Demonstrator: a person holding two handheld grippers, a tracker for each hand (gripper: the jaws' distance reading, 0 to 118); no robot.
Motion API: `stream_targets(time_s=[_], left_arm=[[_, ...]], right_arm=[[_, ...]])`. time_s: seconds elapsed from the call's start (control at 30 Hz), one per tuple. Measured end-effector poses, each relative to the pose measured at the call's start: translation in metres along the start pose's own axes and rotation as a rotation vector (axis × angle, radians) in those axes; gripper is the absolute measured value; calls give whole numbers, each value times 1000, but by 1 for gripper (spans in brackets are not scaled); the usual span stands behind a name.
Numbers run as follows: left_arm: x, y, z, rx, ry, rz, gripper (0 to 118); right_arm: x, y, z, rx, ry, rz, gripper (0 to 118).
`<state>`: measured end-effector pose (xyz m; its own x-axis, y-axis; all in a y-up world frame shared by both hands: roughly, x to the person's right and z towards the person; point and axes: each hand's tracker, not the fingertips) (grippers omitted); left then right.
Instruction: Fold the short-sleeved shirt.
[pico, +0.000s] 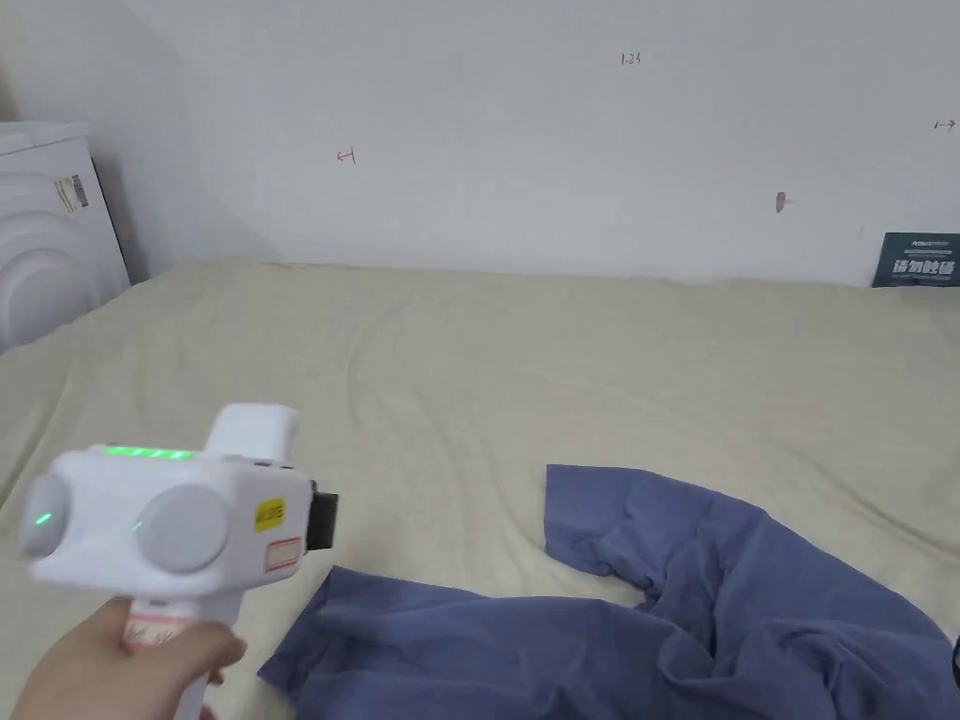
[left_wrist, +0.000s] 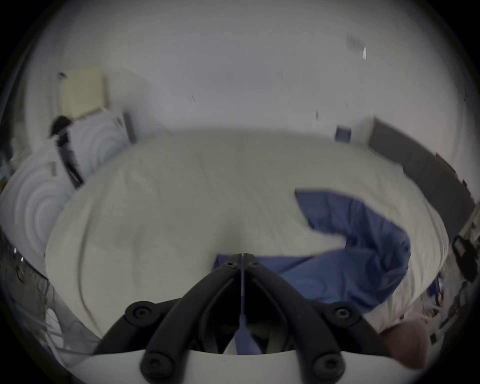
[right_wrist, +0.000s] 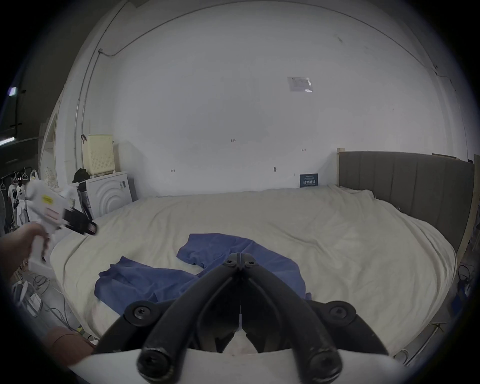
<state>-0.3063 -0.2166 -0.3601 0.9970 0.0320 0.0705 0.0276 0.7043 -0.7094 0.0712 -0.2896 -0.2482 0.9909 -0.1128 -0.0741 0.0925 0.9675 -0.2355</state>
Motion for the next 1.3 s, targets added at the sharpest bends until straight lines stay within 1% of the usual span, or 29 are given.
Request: stream_targets(time_s=[0.07,0.13,0.17,0.23,0.3,0.47,0.5,0.53,0.57,0.6,0.63,0.67,0.7,0.73,0.77,0.8,0.83,0.9,0.97,1.0,1.03,1.07,1.1,1.13,1.17,1.2,1.3], left_arm=[[-10,17,-47,-143,-6,1,51],[-23,30,-82,-214,-24,67,82],[-29,34,-99,-238,-22,98,93],[-31,34,-122,-256,24,126,99],[-33,35,-138,-251,27,122,105],[-35,26,-178,-399,32,96,105],[-32,22,-179,-408,33,71,105],[-25,16,-168,-363,50,18,100],[-25,13,-156,-306,-1,5,83],[-25,10,-149,-276,-24,2,58],[-19,6,-143,-241,7,-16,9],[-18,2,-137,-233,-30,-24,4],[-11,-4,-137,-226,17,-54,4],[-9,-10,-138,-229,19,-105,4],[-11,-14,-137,-237,8,-119,4],[-14,-16,-134,-231,1,-112,4],[-20,-15,-129,-241,-57,-67,4],[-22,-14,-125,-219,-52,-36,4],[-24,-17,-119,-210,-68,-33,4],[-23,-17,-117,-209,-71,-31,4],[-24,-19,-116,-209,-74,-29,4],[-26,-20,-116,-218,-83,-24,4],[-26,-22,-116,-219,-87,-23,4],[-25,-21,-116,-219,-89,-25,4],[-25,-23,-116,-218,-87,-27,4],[-26,-23,-115,-218,-88,-27,4],[-29,-23,-116,-218,-96,-13,4]], right_arm=[[0,-2,-4,-27,15,-10,0],[0,-3,-5,-40,21,-7,0],[0,-3,-6,-50,22,0,0],[1,-4,-9,-68,22,16,0],[1,-5,-12,-93,24,34,0],[1,-10,-24,-119,23,62,0],[0,-10,-27,-125,22,60,0],[-1,-11,-31,-136,21,56,0],[-2,-11,-35,-152,19,54,0],[-3,-12,-38,-160,17,52,0],[-3,-13,-41,-163,19,46,0],[-3,-13,-45,-165,31,38,0],[-3,-13,-49,-165,41,36,0],[-4,-11,-55,-163,48,44,0],[-4,-6,-63,-159,52,56,0],[-2,0,-73,-156,60,62,0],[3,9,-87,-146,79,58,0],[11,32,-120,-148,78,62,0],[21,57,-172,-231,93,94,1],[25,64,-197,-277,106,93,12],[29,70,-229,-381,128,106,52],[33,73,-263,-509,145,118,88],[37,71,-290,-607,145,111,105],[41,65,-315,-713,106,101,107],[45,57,-332,-745,83,81,107],[48,52,-344,-749,37,94,107],[55,31,-374,-885,-94,129,107]])
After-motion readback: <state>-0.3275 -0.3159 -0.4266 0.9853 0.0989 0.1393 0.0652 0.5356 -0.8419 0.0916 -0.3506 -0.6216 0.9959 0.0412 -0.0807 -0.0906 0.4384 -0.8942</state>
